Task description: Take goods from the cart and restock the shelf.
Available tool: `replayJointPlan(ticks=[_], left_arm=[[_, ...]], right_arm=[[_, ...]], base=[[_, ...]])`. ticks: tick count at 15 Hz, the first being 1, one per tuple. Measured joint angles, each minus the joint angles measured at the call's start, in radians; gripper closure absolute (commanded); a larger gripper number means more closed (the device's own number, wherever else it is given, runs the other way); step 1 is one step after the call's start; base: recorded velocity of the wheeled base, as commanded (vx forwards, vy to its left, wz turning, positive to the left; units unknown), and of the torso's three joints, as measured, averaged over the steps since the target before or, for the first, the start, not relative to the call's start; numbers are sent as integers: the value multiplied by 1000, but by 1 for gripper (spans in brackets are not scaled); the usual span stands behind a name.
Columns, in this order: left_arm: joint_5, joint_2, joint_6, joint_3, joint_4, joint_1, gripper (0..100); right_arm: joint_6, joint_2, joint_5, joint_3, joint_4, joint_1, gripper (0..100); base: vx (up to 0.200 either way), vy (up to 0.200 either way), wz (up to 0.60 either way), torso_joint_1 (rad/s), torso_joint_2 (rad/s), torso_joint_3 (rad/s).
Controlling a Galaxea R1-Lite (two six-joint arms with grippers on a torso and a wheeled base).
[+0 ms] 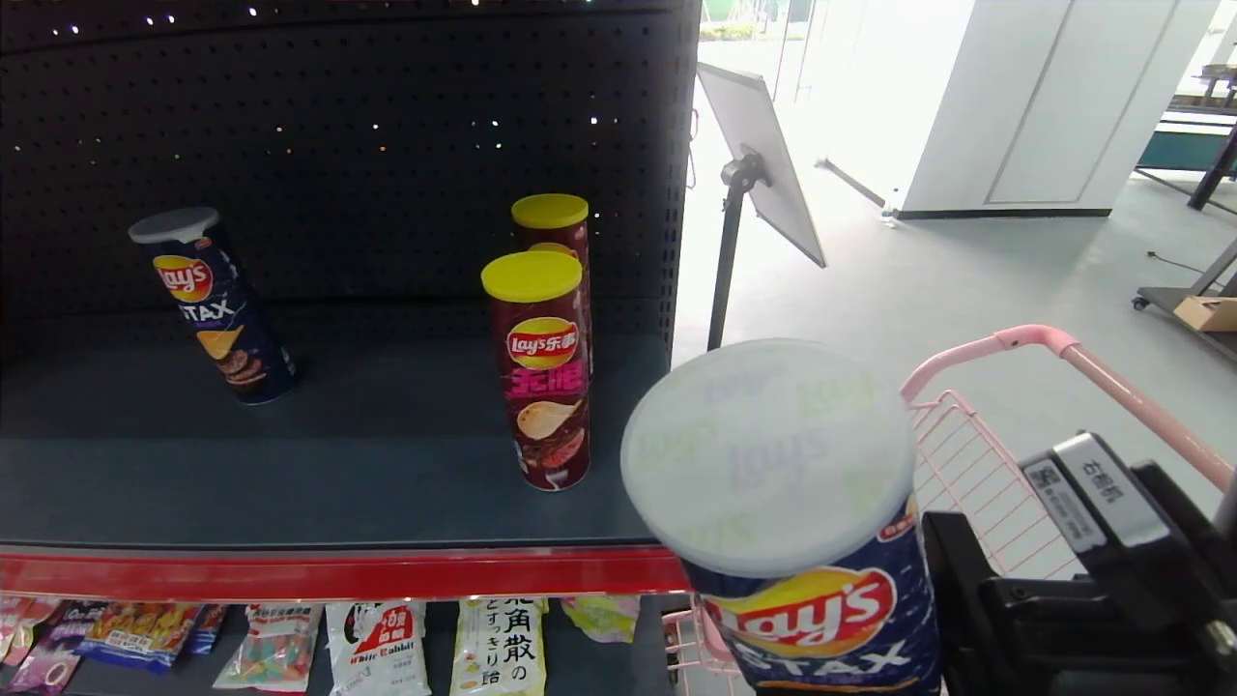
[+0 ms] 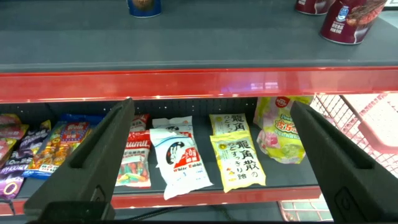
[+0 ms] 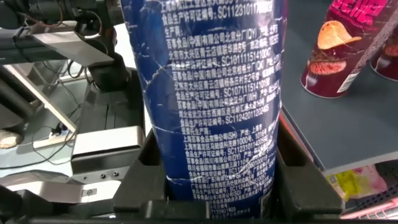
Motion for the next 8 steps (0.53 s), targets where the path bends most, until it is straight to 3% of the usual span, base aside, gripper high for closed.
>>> replayJointPlan(ticks=[8], left_arm=[[0,0,0,0,0,0,0]], right_arm=[[1,11,2,-3,-2,-5,100]], base=[[0,200,0,6,0,1]])
